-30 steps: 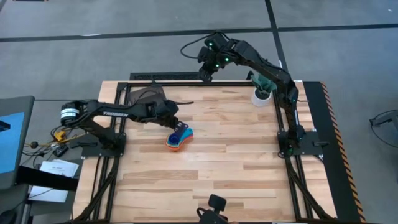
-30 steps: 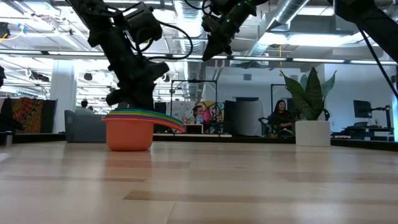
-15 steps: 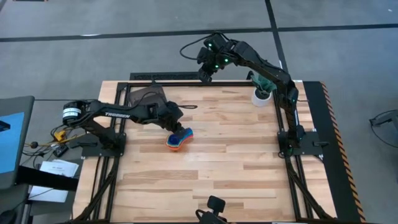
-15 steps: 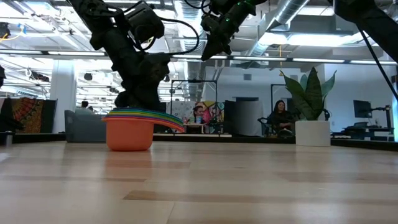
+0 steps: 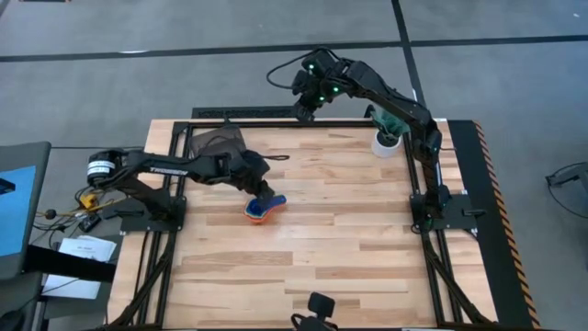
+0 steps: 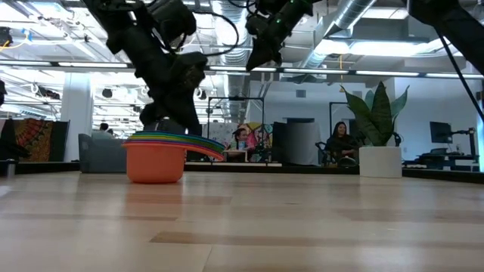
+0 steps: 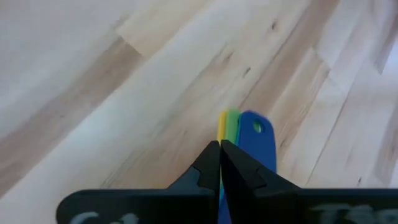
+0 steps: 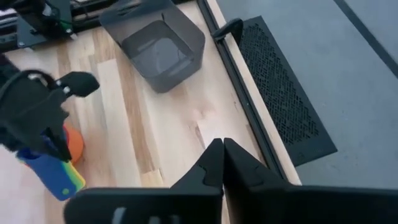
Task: Nest measuring cups in basket
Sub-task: Stack the dark blue measuring cup on top of the light blue measuring cup, then put the colored stacked measuring cups into the black transparent bin
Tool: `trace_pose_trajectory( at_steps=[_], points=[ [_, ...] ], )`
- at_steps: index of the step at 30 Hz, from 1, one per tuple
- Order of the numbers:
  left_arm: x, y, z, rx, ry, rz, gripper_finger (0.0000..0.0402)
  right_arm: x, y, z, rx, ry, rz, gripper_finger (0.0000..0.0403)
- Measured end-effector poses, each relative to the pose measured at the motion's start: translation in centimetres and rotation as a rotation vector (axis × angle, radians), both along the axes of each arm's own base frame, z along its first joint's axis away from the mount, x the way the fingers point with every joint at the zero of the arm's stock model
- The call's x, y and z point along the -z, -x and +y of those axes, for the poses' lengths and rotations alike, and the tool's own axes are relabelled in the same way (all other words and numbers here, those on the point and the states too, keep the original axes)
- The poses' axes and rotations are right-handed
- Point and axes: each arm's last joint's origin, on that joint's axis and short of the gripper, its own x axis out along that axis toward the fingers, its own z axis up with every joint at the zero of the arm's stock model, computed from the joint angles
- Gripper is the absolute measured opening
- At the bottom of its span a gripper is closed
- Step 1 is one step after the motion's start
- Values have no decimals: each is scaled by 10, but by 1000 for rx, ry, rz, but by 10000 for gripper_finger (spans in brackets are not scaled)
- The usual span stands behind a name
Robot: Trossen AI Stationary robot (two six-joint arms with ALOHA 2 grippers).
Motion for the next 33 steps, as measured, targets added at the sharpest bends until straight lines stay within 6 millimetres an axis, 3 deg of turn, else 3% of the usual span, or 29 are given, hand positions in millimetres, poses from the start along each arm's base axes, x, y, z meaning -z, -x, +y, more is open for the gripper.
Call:
trace_pose_trajectory(
  at_steps=[8, 14, 19, 25, 29, 33],
  points=[
    [-38, 31, -1, -137, -104, -40, 0, -13, 8, 28, -175, -82, -6, 46],
    [-60, 63, -4, -244, -207, -11, 3, 11, -17, 56, -300, -87, 58, 84],
    [-74, 90, -7, -316, -267, -3, 40, 21, -36, 87, -400, -53, 36, 160],
    [-79, 116, -11, -347, -283, 62, 116, 29, -60, 117, -440, -14, -2, 295],
    [-75, 123, -13, -326, -286, 130, 157, 56, -82, 133, -460, -2, 49, 377],
    [-71, 127, -14, -320, -282, 188, 180, 85, -97, 150, -510, -37, 127, 386]
  ],
)
